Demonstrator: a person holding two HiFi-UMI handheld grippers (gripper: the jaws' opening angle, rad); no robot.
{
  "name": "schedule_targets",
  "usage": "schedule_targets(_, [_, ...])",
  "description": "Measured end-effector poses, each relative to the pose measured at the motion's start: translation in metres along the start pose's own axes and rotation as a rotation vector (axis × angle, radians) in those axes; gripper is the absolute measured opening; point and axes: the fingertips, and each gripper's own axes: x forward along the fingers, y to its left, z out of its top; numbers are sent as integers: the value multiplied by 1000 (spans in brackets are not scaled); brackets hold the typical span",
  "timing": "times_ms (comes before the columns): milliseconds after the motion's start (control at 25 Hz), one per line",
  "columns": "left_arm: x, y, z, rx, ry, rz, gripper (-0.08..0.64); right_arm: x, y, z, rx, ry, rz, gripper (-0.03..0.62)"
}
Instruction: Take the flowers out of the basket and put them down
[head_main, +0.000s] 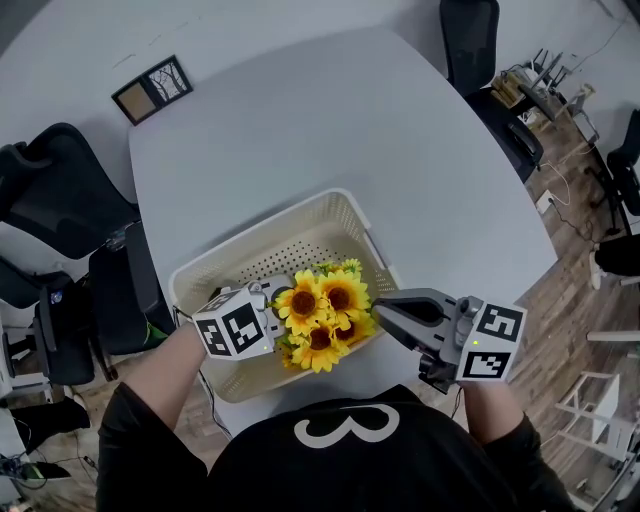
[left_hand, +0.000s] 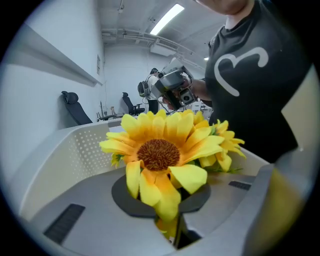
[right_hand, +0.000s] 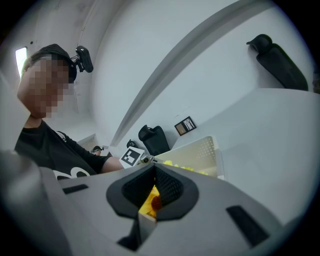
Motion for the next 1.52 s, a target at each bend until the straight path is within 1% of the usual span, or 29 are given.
schedule_targets(200, [-1,1,4,-16,-18,21,55,-6,2,-3,1,-4,-8,8])
schedule_targets(400, [-6,2,10,-10,-24,52,55,-10,8,-5,-4,-10,-12,8])
schedule_targets(680, [-22,12,17,-37,-40,133,57,-14,21,-5,-16,-17,-11,8])
schedule_targets(880, [-41,17,32,-54,-68,207,57,-19,32,-5,-28,-28,-11,8])
schedule_targets(1160, [-65,13,51,-121,-101,331,57,-28,59,-9,-56,-46,9,8])
schedule_targets(1320, [-87,9,66,-158,-153,426,57,-35,77,-15,-65,-62,31,8])
schedule_targets(1520, [-124,-2,88,-169,-200,547,57,-38,105,-20,-83,-77,50,8])
